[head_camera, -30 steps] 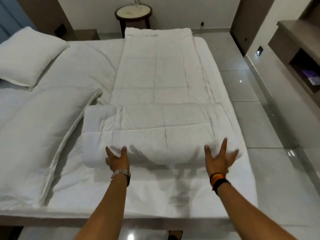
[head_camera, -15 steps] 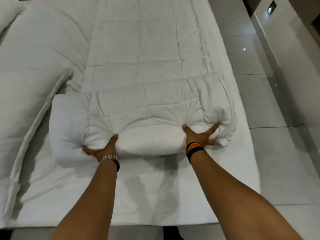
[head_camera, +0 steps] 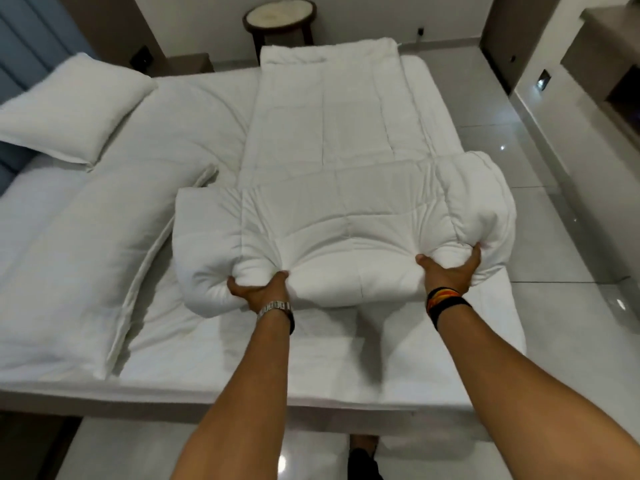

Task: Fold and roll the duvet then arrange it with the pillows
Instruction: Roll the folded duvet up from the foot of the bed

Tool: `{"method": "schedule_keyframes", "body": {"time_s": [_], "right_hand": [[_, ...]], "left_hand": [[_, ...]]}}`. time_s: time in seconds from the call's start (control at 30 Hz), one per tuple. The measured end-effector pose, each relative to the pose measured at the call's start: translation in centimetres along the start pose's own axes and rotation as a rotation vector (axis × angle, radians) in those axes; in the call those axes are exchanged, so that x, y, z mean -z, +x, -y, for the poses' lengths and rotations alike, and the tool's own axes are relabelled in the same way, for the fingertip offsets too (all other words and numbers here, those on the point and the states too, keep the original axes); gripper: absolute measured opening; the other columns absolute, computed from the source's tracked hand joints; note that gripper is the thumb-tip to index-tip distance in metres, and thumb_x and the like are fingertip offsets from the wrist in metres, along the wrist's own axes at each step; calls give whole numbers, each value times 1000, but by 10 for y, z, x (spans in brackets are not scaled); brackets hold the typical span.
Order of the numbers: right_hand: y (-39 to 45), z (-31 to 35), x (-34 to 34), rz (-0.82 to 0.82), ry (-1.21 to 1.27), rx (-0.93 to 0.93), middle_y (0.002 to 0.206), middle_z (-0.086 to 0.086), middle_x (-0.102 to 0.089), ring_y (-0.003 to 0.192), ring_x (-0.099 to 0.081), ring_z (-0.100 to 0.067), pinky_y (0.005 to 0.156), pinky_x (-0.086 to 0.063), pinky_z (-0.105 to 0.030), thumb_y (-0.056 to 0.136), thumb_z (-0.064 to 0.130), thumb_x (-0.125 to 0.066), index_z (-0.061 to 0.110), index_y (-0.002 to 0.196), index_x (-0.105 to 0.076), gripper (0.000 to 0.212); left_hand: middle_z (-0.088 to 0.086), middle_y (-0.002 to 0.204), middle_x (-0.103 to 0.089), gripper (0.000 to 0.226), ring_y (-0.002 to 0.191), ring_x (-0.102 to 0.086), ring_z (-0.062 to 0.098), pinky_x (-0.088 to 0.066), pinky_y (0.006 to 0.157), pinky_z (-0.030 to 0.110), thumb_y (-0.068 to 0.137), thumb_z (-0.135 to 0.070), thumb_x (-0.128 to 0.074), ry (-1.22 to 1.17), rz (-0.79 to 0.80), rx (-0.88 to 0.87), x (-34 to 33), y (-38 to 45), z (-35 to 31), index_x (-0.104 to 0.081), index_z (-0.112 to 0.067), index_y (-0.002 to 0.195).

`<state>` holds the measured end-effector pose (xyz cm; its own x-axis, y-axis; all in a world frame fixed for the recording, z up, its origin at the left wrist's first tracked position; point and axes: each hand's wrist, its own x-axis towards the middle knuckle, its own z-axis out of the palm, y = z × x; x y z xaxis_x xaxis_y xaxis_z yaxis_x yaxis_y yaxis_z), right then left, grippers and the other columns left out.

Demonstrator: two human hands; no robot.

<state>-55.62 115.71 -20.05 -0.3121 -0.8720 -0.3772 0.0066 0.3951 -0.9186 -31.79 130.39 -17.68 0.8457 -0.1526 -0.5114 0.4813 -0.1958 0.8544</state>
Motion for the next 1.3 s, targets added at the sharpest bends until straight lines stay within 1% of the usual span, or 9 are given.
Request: {"method": "schedule_keyframes", "body": {"time_s": [0.27, 0.37, 0.43, 0.6, 0.73, 0.83, 0.93, 1.07, 1.3], "right_hand": [[-158, -34, 137, -39, -123, -146, 166, -22, -8, 142, -37, -40, 110, -38, -46, 76, 8, -87, 41, 159, -18, 113], [-194, -46, 172, -111, -147, -292, 167, -22, -1, 143, -33, -42, 116, -31, -46, 84, 16, -79, 34, 162, -12, 104], [-202, -42, 181, -103, -166, -267, 168, -20, -5, 149, -23, -42, 122, -22, -52, 87, 26, -72, 28, 162, -3, 102], [-193, 37, 153, -86, -55, -191, 167, -20, 0, 144, -32, -47, 116, -32, -54, 78, 43, -80, 35, 161, -13, 107], [-156, 80, 111, 69, 39, 197, 166, -6, -16, 133, -47, -15, 106, -43, -29, 84, 34, -79, 32, 161, -23, 95], [-136, 57, 95, 46, -118, 349, 168, -5, -17, 147, -33, -17, 118, -30, -30, 94, 35, -69, 27, 160, -29, 78], [-114, -15, 81, -58, -299, 189, 170, -15, -7, 157, -7, -30, 125, -14, -52, 91, 55, -65, 34, 161, -24, 83], [-85, -62, 51, 88, -275, -137, 163, -17, 32, 156, 1, -41, 123, -21, -52, 79, 67, -70, 53, 157, 9, 111], [7, -57, -34, -36, -307, -169, 161, -17, 35, 154, 1, -46, 120, -25, -58, 52, 72, -88, 62, 149, 18, 144]], "left_hand": [[17, 151, -36, 112, 109, -50, 32, -42, 91, 40, 84, -11, -78, 116, -42, 124, 143, -100, 31, 1, -48, 155], [9, 156, -35, 76, 134, -46, 31, -36, 109, 37, 99, -45, -57, -61, -79, 253, 175, -116, 32, -14, -32, 159], [4, 151, -42, 83, 137, -43, 27, -29, 117, 39, 92, -68, -44, -145, -137, 284, 179, -93, 37, -34, -15, 155], [17, 161, -28, 116, 139, -44, 39, -36, 117, 48, 80, -46, -73, 173, 245, 125, 156, -92, -12, 6, -25, 162], [4, 137, -59, 86, 121, -60, 22, -44, 108, 40, 92, -36, -69, 132, 512, -375, 137, -105, -82, -18, -35, 161], [-10, 146, -52, 58, 128, -52, 6, -39, 100, 18, 103, -36, -56, 171, 476, -504, 115, -91, -88, -33, -37, 157], [0, 159, -41, 53, 143, -42, 20, -38, 114, 35, 102, -43, -56, 275, 212, -505, 98, -56, -33, -37, -41, 152], [18, 170, -1, 91, 152, -21, 44, -26, 116, 61, 90, -69, -57, 405, 120, 76, 72, -23, 35, 0, -50, 159], [13, 170, -5, 157, 149, -31, 40, -40, 106, 69, 29, -85, -85, 157, -34, 240, -21, 49, 50, 25, -69, 139]]}}
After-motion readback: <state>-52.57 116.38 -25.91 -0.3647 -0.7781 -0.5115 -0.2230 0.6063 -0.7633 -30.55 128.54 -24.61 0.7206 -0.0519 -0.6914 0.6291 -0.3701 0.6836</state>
